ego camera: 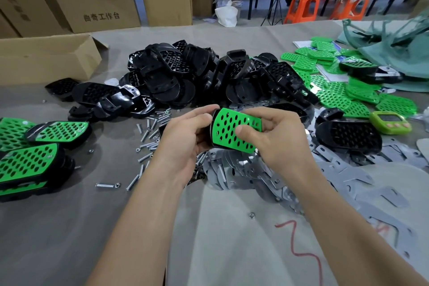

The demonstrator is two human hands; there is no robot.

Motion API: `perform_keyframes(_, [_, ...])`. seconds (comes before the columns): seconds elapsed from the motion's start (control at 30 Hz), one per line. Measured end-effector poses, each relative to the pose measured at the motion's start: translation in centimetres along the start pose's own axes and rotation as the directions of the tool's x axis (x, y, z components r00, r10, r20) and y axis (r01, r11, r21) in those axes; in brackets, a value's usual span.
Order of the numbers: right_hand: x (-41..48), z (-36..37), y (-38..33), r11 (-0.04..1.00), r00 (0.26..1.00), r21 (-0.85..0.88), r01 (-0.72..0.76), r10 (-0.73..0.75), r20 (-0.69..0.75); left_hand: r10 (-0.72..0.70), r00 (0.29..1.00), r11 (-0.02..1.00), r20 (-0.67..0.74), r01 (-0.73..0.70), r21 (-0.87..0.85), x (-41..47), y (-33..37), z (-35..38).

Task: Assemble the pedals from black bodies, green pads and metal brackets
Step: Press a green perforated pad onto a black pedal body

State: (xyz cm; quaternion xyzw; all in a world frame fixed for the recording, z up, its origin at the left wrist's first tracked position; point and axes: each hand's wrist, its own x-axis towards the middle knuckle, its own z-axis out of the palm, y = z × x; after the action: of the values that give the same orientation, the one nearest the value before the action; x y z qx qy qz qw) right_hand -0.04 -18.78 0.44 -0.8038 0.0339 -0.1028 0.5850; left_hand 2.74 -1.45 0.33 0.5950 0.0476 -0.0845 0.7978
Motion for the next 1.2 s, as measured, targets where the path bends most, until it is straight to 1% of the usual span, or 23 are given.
perform_keyframes(0.13, [-0.1, 0.0, -0.3, 0.996, 0.999, -0.084, 0.036, -0.037, -0.01, 0.0, 1.0, 0.999, 0.011, 0.0, 0.043, -0.1, 0.0, -0.1])
perform_keyframes(0.27, [0.1, -0.4, -0.7, 0.991, 0.999, -0.13, 0.042, -0.039, 0.021, 0.013, 0.999, 0.998, 0.032, -0.015, 0.063, -0.4, 0.2, -0.1])
perform_keyframes(0.37, [0.3, -0.5, -0.8, 0.984, 0.999, -0.172, 0.045, -0.042, 0.022, 0.021, 1.0, 0.997, 0.022, -0.023, 0.073, -0.6, 0.3, 0.3])
perform_keyframes(0.43, [0.4, -0.5, -0.7, 0.982, 1.0, -0.186, 0.025, -0.026, -0.007, 0.035, 0.999, 0.997, 0.022, -0.036, 0.074, -0.7, 0.3, 0.5])
perform_keyframes(0.57, [0.5, -0.6, -0.4, 0.966, 0.993, -0.252, -0.05, 0.02, -0.118, 0.086, 0.994, 0.99, 0.07, -0.093, 0.105, -0.8, 0.1, 0.7])
perform_keyframes(0.63, [0.4, -0.6, -0.1, 0.926, 0.983, -0.375, -0.043, -0.027, -0.179, 0.1, 0.993, 0.991, 0.066, -0.106, 0.085, -0.8, 0.1, 0.7])
perform_keyframes(0.7, [0.3, -0.6, 0.1, 0.85, 0.966, -0.526, -0.008, -0.128, -0.222, 0.118, 0.991, 0.991, 0.055, -0.122, 0.063, -0.9, 0.1, 0.8])
perform_keyframes(0.77, [0.4, -0.5, 0.3, 0.826, 0.962, -0.563, 0.028, -0.175, -0.209, 0.129, 0.991, 0.99, 0.032, -0.131, 0.053, -0.9, 0.0, 1.0])
perform_keyframes(0.8, [0.5, -0.6, 0.5, 0.841, 0.967, -0.539, 0.043, -0.17, -0.187, 0.128, 0.992, 0.991, 0.02, -0.129, 0.045, -0.8, 0.0, 1.0])
perform_keyframes(0.83, [0.6, -0.8, 0.6, 0.876, 0.976, -0.479, 0.059, -0.152, -0.157, 0.12, 0.993, 0.992, 0.014, -0.12, 0.027, -0.8, 0.0, 1.0])
perform_keyframes(0.87, [0.7, -0.9, 0.7, 0.922, 0.985, -0.381, 0.067, -0.122, -0.121, 0.103, 0.995, 0.995, 0.017, -0.103, -0.004, -0.8, 0.1, 1.0])
perform_keyframes(0.93, [0.8, -0.9, 0.5, 0.994, 0.997, -0.092, 0.062, -0.065, -0.03, 0.073, 0.996, 0.994, 0.049, -0.068, -0.089, -0.8, 0.2, 0.9])
perform_keyframes(0.97, [0.8, -0.8, 0.3, 0.997, 0.998, 0.052, 0.055, -0.056, 0.009, 0.07, 0.994, 0.991, 0.078, -0.06, -0.123, -0.8, 0.2, 0.9])
perform_keyframes(1.03, [0.7, -0.8, 0.0, 0.963, 0.996, 0.267, 0.043, -0.063, 0.067, 0.093, 0.987, 0.987, 0.131, -0.073, -0.146, -0.9, 0.3, 0.8])
perform_keyframes(1.1, [0.7, -0.9, 0.0, 0.927, 0.989, 0.373, 0.027, -0.08, 0.126, 0.129, 0.982, 0.986, 0.139, -0.113, -0.122, -1.0, 0.3, 0.7])
perform_keyframes(1.13, [0.7, -1.0, 0.0, 0.922, 0.987, 0.387, 0.02, -0.079, 0.138, 0.147, 0.981, 0.986, 0.129, -0.134, -0.103, -1.0, 0.3, 0.8])
perform_keyframes(1.2, [0.7, -1.0, 0.0, 0.921, 0.992, 0.39, 0.008, -0.058, 0.116, 0.175, 0.98, 0.983, 0.096, -0.169, -0.073, -1.0, 0.2, 1.0])
